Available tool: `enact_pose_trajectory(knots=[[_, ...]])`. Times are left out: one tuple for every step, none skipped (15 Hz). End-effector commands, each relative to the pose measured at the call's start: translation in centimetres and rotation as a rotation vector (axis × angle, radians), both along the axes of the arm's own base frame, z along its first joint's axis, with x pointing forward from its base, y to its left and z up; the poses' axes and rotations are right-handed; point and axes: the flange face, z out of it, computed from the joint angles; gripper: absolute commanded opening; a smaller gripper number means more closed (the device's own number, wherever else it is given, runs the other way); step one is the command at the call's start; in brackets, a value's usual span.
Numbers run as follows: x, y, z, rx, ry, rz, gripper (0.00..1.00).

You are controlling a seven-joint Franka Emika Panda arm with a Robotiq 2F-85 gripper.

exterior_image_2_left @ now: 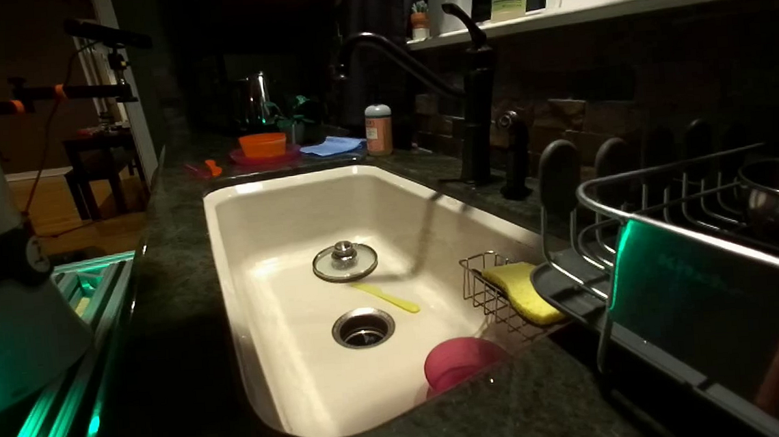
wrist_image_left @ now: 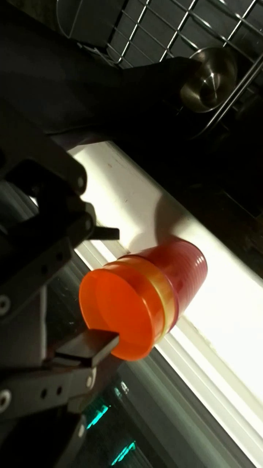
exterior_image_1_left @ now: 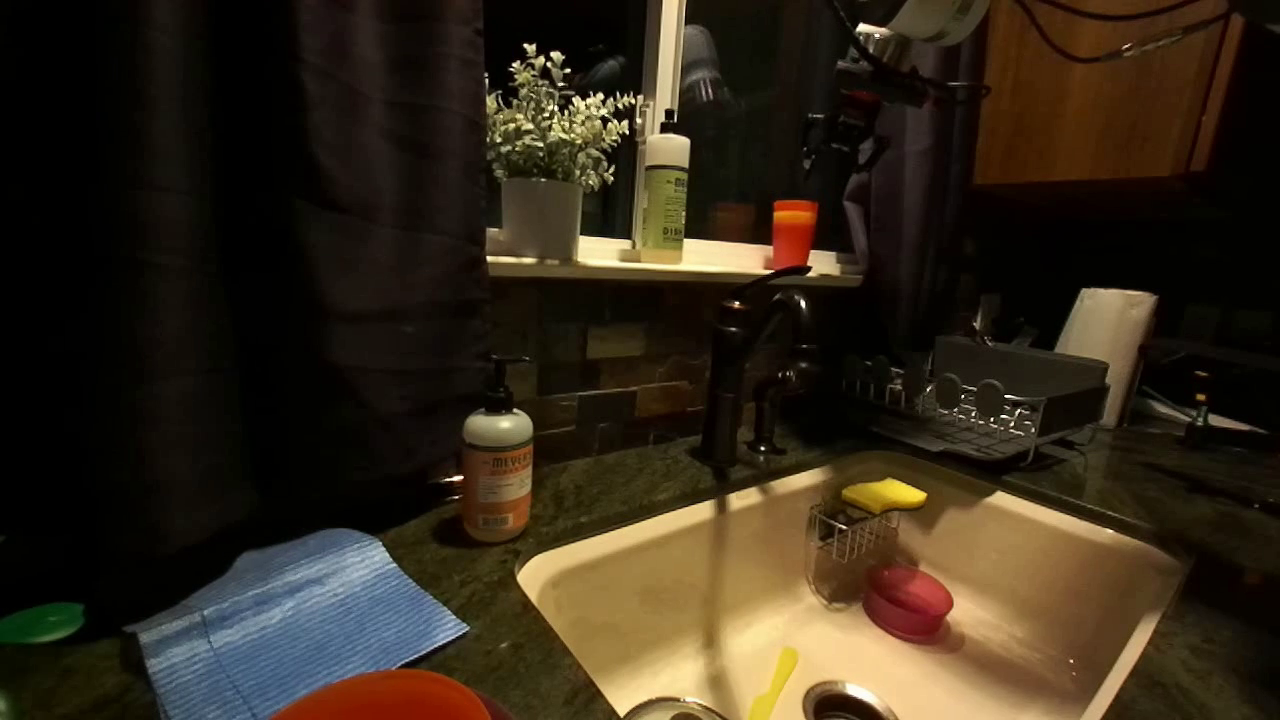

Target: Pick up the orange and yellow cup and stack them in the red cup on the shelf

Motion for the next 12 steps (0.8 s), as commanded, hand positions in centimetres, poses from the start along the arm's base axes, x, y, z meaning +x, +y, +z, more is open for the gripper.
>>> enact_pose_trajectory(knots=[[0.0,0.1,1.1,0.037,-0.020,0.009,0.97],[-0.5,0.2,1.7,0.041,-0.029,0.045,1.00],[-0.9,0.3,2.3,0.026,-0.038,0.072,1.00],[-1.5,0.2,3.0,0.007,-0.047,0.112,1.00],[-2.2,0.0,3.7,-0.017,-0.047,0.152,1.00],[-3.0,-0.3,4.3,-0.032,-0.043,0.178,1.00],[-3.9,-0.8,5.1,-0.050,-0.042,0.202,1.00],[-4.6,-1.3,5.7,-0.069,-0.042,0.215,1.00],[-5.6,-1.9,6.3,-0.091,-0.035,0.233,1.00],[-6.5,-2.3,6.8,-0.103,-0.025,0.255,1.00],[-7.4,-2.7,7.1,-0.112,-0.013,0.271,1.00],[-8.3,-2.9,7.2,-0.113,-0.001,0.293,1.00]])
